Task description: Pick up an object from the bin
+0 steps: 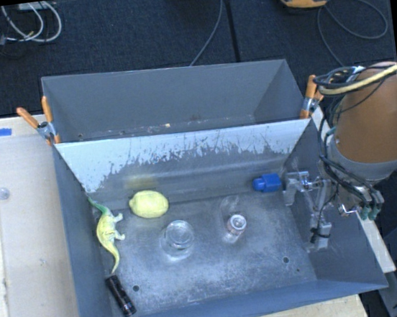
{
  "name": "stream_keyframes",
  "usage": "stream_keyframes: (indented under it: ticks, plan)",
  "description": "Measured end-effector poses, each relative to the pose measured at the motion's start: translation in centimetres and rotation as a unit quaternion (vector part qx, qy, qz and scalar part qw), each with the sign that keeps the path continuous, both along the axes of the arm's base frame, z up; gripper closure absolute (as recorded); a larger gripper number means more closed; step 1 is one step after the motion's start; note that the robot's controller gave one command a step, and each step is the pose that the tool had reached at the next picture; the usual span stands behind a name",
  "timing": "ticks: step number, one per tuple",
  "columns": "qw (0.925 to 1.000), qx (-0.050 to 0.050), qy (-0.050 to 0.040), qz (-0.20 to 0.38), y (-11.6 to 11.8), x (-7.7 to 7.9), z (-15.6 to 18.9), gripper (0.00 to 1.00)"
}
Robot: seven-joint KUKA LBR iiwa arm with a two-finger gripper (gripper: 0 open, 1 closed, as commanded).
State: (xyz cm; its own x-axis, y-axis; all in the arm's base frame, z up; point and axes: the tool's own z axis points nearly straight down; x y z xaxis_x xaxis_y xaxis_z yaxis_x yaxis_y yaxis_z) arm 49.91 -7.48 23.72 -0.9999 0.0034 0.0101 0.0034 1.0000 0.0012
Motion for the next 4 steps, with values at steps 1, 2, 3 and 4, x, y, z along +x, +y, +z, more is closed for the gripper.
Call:
stream_keyframes:
  ticks: [1, 2, 3, 4]
  plan:
    - [1.0, 0.0, -0.004, 0.002, 0.1, 0.1, 0.4, 0.0]
    - [1.0, 0.0, -0.0041, 0.007, -0.6, -0.7, -6.0, 0.0]
    - [1.0, 0.001, 0.0009, 0.007, -1.0, -2.1, -9.6, 0.0]
    - [0.9988, 0.0, -0.0037, -0.049, 2.4, 4.6, -9.4, 0.0]
